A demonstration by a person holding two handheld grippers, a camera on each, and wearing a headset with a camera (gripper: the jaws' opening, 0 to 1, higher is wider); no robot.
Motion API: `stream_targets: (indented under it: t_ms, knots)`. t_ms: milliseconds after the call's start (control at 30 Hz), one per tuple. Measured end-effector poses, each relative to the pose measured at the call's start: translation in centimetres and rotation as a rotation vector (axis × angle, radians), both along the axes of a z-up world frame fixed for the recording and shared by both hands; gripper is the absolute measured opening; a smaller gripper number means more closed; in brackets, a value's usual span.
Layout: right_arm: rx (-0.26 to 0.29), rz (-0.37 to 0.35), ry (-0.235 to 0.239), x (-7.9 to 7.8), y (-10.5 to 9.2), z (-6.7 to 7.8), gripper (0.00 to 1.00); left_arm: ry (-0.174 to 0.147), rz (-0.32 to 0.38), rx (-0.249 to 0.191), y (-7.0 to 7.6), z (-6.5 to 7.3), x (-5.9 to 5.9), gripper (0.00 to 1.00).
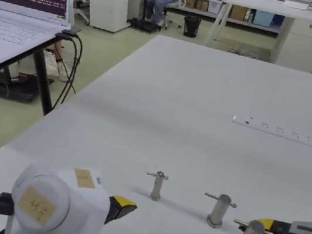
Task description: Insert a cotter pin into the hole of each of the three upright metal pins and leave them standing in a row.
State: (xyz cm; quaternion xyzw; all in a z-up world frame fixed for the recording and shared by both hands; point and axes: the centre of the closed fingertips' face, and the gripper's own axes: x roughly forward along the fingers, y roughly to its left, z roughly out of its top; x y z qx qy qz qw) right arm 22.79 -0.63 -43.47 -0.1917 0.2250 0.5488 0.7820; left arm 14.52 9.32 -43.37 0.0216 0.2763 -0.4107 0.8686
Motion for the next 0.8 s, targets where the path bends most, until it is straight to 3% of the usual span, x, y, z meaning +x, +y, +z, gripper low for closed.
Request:
stream_targets:
  t_ms: [200, 433, 800]
  knots:
    - [0.000, -0.034, 0.014, 1.8, -1.9, -0.3, 0.08, 0.020, 0.002, 0.004, 0.1, -0.4, -0.3, 0.98]
    - [-0.013, -0.037, 0.021, 2.6, -3.1, -1.1, 0.08, 0.043, 0.000, 0.007, -0.1, -0.8, -0.9, 0.98]
    - [0.024, -0.036, 0.046, 3.7, -3.7, -2.2, 0.08, 0.075, 0.011, 0.020, -0.3, -1.3, -1.1, 0.98]
